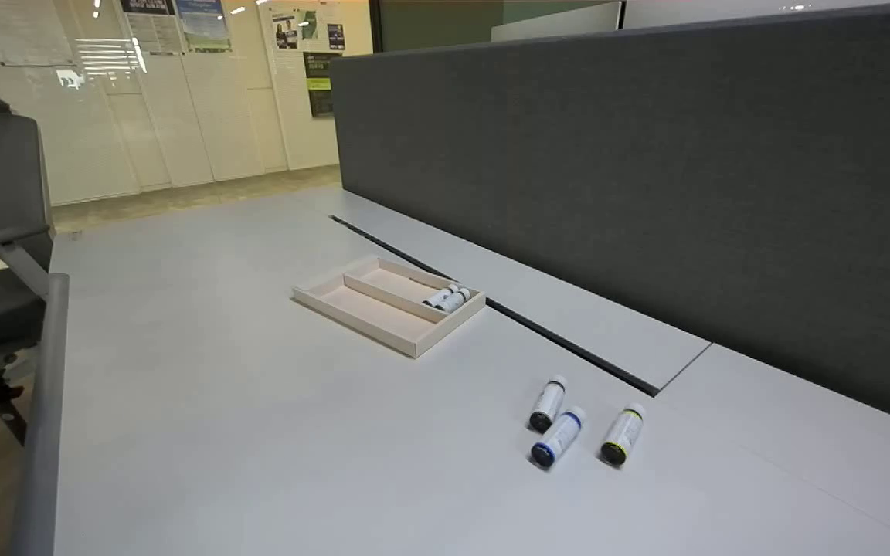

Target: Place a bottle on the tray

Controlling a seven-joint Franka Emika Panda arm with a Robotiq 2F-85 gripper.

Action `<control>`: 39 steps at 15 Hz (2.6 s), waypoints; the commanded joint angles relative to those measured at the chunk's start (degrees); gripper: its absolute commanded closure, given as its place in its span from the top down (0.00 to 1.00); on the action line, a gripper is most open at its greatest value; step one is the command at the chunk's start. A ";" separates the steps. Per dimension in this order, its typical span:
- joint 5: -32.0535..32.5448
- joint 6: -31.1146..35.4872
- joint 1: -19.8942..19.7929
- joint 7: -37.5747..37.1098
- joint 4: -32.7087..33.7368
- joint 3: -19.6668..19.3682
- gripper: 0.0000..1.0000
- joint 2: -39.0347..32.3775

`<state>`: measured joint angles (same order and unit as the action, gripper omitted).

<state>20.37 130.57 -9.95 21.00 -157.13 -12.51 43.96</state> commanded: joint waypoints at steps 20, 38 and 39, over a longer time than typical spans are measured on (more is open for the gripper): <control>-16.99 18.04 -0.06 8.85 39.00 3.86 1.00 -58.14; -21.16 1.23 -10.43 11.42 75.40 9.41 1.00 -86.10; -21.32 -1.09 -11.06 11.81 78.23 9.85 1.00 -88.41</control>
<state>0.29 136.79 -18.40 30.84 -89.98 -4.98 -36.90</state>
